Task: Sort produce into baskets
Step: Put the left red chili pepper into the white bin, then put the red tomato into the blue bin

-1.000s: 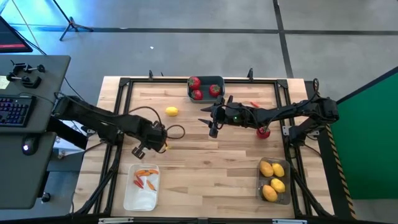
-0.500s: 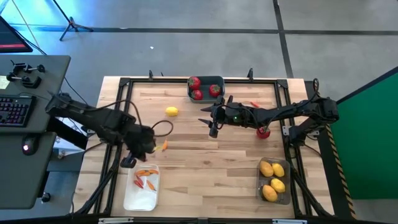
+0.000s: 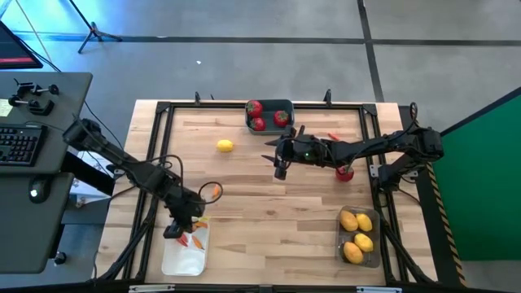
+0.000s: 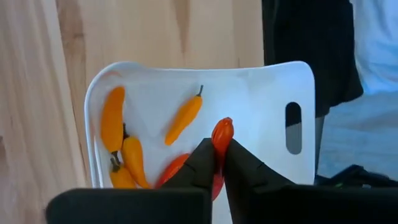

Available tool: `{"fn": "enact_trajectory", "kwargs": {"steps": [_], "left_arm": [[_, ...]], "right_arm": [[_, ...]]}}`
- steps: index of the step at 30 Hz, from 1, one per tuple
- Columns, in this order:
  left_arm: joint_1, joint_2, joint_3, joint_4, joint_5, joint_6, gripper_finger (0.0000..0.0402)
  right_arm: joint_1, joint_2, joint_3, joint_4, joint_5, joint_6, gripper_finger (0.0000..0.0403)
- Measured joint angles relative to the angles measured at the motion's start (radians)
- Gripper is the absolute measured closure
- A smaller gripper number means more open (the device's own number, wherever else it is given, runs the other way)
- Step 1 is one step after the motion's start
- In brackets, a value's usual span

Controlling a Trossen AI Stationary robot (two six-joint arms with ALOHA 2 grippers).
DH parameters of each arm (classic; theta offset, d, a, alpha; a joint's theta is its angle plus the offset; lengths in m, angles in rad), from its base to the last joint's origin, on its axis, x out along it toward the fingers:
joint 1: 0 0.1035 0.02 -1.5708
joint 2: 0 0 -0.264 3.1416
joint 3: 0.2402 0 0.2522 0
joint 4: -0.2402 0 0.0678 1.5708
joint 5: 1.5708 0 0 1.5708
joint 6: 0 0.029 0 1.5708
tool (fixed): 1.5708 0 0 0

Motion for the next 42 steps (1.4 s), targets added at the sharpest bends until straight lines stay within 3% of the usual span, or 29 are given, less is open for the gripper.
{"fn": "enact_trajectory", "kwargs": {"steps": [4,11,17,22,28,36,42], "left_arm": [[-0.013,0.000,-0.009,0.005,-0.016,-0.027,0.0365],[0.004,0.000,-0.009,0.005,-0.033,-0.062,0.0294],[0.022,0.000,-0.009,0.004,-0.062,-0.008,0.0262],[0.101,0.000,-0.011,0.042,-0.126,0.172,0.0288],[0.283,0.001,-0.031,0.196,-0.090,0.389,0.0350],[0.507,0.034,-0.031,0.444,0.026,0.590,0.0400],[0.624,0.121,-0.031,0.625,0.138,0.658,0.0401]], "right_arm": [[-0.001,0.000,0.000,-0.004,0.029,-0.002,0.0204],[0.003,0.000,0.000,-0.004,0.200,-0.068,0.0204],[0.003,-0.036,0.000,-0.032,0.210,-0.081,0.0204],[0.004,-0.118,0.000,-0.194,0.210,-0.013,0.0204],[-0.008,-0.264,0.000,-0.551,0.190,0.213,0.0204],[-0.032,-0.369,0.000,-1.148,0.054,0.629,0.0204],[-0.032,-0.361,0.000,-1.399,-0.009,0.784,0.0204]]}}
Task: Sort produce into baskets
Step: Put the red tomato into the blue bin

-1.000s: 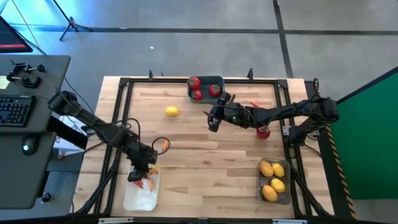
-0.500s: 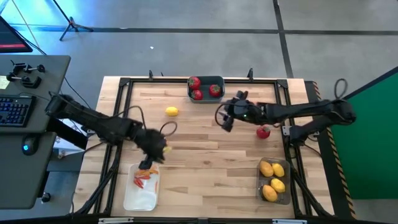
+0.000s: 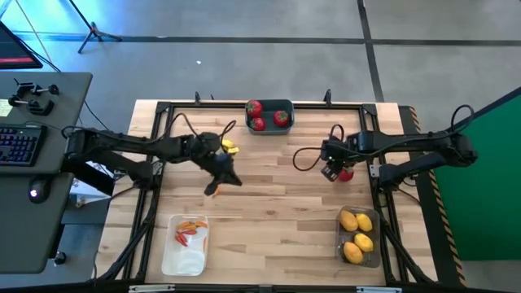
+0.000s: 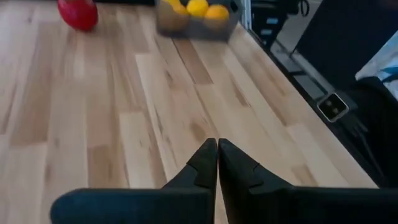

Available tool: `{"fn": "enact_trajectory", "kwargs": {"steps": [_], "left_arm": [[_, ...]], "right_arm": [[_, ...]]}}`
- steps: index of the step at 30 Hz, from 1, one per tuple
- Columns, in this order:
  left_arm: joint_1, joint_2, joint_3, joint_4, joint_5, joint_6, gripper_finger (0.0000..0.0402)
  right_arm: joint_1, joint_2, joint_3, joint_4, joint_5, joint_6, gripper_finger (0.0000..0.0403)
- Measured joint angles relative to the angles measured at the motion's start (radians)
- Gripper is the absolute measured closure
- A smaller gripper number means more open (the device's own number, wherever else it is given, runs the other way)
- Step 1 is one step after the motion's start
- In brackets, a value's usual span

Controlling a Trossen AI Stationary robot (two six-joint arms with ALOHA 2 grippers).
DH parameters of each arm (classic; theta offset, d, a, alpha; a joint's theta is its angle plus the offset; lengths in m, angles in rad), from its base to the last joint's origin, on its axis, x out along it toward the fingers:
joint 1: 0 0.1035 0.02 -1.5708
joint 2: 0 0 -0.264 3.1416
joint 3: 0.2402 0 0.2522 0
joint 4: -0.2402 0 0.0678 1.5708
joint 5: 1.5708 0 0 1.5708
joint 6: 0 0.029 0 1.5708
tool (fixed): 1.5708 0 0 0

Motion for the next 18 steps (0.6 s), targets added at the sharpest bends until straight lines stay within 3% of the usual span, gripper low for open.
{"fn": "enact_trajectory", "kwargs": {"steps": [8,18], "left_arm": [[0.068,0.167,0.000,0.244,0.045,0.015,0.0401],[0.125,0.258,0.000,0.423,0.153,0.013,0.0401]], "right_arm": [[-0.018,0.009,0.000,-0.209,-0.053,0.133,0.0204],[-0.019,0.039,0.000,-0.165,-0.089,0.084,0.0231]]}}
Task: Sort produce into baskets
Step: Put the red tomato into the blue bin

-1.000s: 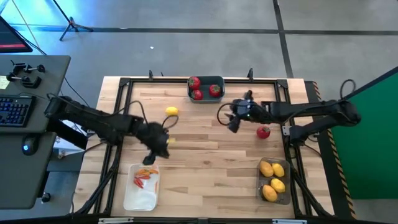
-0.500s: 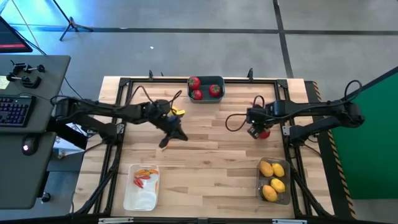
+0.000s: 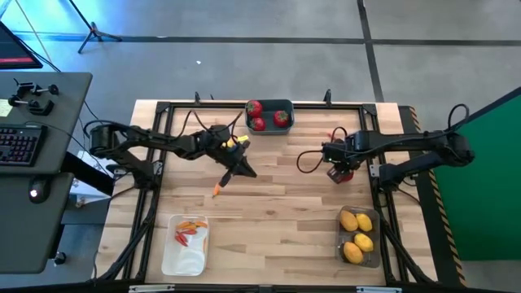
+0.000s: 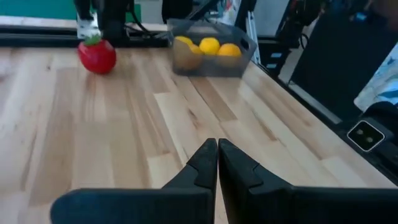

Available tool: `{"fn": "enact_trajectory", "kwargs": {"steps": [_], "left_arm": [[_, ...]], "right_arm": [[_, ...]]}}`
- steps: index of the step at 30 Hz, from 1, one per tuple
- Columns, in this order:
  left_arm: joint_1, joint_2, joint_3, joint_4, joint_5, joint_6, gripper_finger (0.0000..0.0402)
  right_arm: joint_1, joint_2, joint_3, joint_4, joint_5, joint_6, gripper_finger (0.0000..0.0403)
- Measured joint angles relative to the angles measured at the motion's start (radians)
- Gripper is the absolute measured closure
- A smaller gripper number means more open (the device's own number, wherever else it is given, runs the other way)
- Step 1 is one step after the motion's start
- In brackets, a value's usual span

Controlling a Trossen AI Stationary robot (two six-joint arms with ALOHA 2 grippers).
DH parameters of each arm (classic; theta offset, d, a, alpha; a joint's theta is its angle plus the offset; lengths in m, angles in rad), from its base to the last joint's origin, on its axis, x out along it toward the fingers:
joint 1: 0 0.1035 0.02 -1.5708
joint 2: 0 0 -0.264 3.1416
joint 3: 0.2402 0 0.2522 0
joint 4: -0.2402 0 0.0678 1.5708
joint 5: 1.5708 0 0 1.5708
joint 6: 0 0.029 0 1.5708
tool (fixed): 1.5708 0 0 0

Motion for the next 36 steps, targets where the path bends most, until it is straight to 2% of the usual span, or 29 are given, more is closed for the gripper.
{"fn": "enact_trajectory", "kwargs": {"steps": [8,14,17,22,26,30,36], "left_arm": [[0.019,0.011,-0.005,0.068,0.005,-0.009,0.0401],[0.038,0.011,-0.166,0.495,-0.016,-0.154,0.0401],[0.060,0.007,-0.228,0.619,-0.047,-0.201,0.0401],[0.098,0.008,-0.283,0.667,-0.104,-0.211,0.0401],[0.119,0.008,-0.298,0.676,-0.114,-0.226,0.0401],[0.125,0.008,-0.298,0.676,-0.115,-0.220,0.0401],[0.124,0.008,-0.298,0.677,-0.115,-0.209,0.0401]], "right_arm": [[0.000,0.090,0.000,0.015,-0.009,-0.048,0.0250],[0.000,0.134,0.000,0.009,-0.010,-0.081,0.0279],[-0.006,0.134,0.000,0.006,-0.010,-0.085,0.0304],[-0.029,0.134,0.000,-0.010,-0.007,-0.114,0.0348],[-0.047,0.134,0.000,-0.005,-0.020,-0.141,0.0366],[-0.059,0.134,0.000,-0.003,-0.045,-0.149,0.0363],[-0.059,0.134,0.000,0.000,-0.046,-0.156,0.0326]]}}
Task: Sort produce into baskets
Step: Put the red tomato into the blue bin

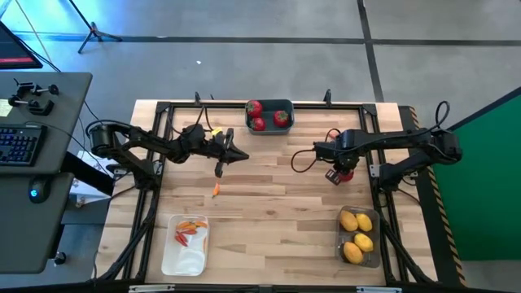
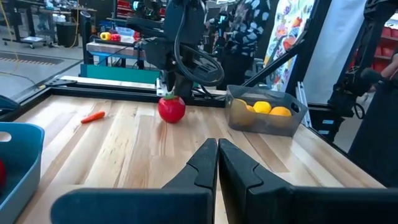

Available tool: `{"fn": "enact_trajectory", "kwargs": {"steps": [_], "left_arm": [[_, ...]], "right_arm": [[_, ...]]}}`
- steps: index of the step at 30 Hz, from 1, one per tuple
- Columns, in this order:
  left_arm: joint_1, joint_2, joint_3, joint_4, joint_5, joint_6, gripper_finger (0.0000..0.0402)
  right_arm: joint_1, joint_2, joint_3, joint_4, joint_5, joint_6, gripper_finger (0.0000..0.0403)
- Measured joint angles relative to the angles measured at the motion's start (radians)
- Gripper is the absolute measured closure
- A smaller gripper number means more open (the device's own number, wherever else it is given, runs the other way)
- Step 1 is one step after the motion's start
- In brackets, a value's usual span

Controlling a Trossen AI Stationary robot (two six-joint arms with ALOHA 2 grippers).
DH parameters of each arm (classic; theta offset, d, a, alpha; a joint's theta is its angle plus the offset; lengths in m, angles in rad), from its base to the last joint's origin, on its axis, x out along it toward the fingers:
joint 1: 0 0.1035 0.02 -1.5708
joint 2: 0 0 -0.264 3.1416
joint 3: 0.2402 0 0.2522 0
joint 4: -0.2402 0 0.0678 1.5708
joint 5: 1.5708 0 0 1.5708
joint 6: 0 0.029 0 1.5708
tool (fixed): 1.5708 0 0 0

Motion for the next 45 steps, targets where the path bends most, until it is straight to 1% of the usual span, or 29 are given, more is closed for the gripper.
{"fn": "enact_trajectory", "kwargs": {"steps": [3,17,19,25,33,36,42,45], "left_arm": [[0.000,0.000,0.000,0.000,0.000,0.000,0.0401],[0.000,0.000,0.000,-0.001,0.000,0.001,0.0401],[0.000,0.000,0.000,-0.001,0.000,0.002,0.0401],[0.000,0.000,0.000,-0.001,0.000,0.002,0.0401],[0.000,0.000,0.000,-0.001,0.000,0.006,0.0401],[0.000,0.000,0.000,-0.001,0.000,0.002,0.0401],[0.000,0.000,0.000,-0.001,0.000,-0.005,0.0401],[0.000,0.000,0.000,-0.001,0.000,-0.009,0.0401]], "right_arm": [[-0.006,0.000,0.000,0.000,-0.015,0.001,0.0317],[-0.054,0.000,0.000,0.001,-0.023,-0.036,0.0316],[-0.059,0.000,0.000,0.001,-0.039,-0.040,0.0316],[-0.061,0.000,0.000,0.018,-0.062,-0.036,0.0315],[-0.061,0.000,-0.001,0.023,-0.055,-0.031,0.0315],[-0.061,0.000,-0.001,0.023,-0.046,-0.021,0.0302],[-0.061,0.000,-0.001,0.007,-0.051,-0.008,0.0249],[-0.061,0.000,-0.001,0.003,-0.050,-0.021,0.0244]]}}
